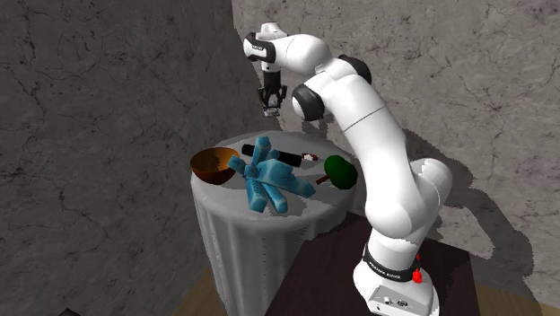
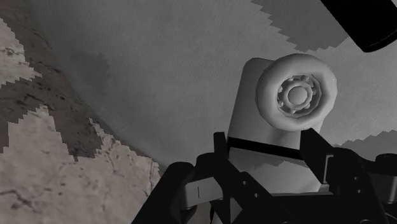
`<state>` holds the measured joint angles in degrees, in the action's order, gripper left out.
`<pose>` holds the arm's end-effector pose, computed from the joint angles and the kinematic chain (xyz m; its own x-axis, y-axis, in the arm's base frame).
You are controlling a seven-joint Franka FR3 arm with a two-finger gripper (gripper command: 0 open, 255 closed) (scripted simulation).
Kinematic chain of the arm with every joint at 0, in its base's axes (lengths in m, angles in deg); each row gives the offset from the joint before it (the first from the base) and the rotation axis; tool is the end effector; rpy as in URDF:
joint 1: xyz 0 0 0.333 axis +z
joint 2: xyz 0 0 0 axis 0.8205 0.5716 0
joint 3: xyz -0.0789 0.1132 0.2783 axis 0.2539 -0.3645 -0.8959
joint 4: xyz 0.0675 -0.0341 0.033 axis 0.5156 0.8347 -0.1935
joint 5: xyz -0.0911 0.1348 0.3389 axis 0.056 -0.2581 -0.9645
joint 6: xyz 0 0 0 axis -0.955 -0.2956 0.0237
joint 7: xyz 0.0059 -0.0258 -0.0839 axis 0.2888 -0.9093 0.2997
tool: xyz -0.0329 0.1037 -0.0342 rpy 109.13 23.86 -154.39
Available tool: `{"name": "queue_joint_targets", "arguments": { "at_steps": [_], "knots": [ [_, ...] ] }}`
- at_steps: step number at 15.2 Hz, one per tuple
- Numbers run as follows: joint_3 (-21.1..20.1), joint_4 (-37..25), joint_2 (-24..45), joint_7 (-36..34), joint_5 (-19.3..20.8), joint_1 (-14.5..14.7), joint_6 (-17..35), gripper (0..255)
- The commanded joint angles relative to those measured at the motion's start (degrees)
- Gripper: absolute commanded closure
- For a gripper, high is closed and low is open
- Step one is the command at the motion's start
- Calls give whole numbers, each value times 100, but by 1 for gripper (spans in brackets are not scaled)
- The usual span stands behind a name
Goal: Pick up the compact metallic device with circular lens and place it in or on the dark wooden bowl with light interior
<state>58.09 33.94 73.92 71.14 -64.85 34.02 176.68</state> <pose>0.5880 -0.4336 0.4501 0.8023 -0.5964 -0.0230 -0.5966 -0.8026 0.0022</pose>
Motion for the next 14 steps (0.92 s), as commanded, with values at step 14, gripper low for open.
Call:
{"name": "queue_joint_targets", "arguments": {
  "at_steps": [14],
  "knots": [
    [297,3283,-2176,-1068,812,2298,1119,255]
  ]
}}
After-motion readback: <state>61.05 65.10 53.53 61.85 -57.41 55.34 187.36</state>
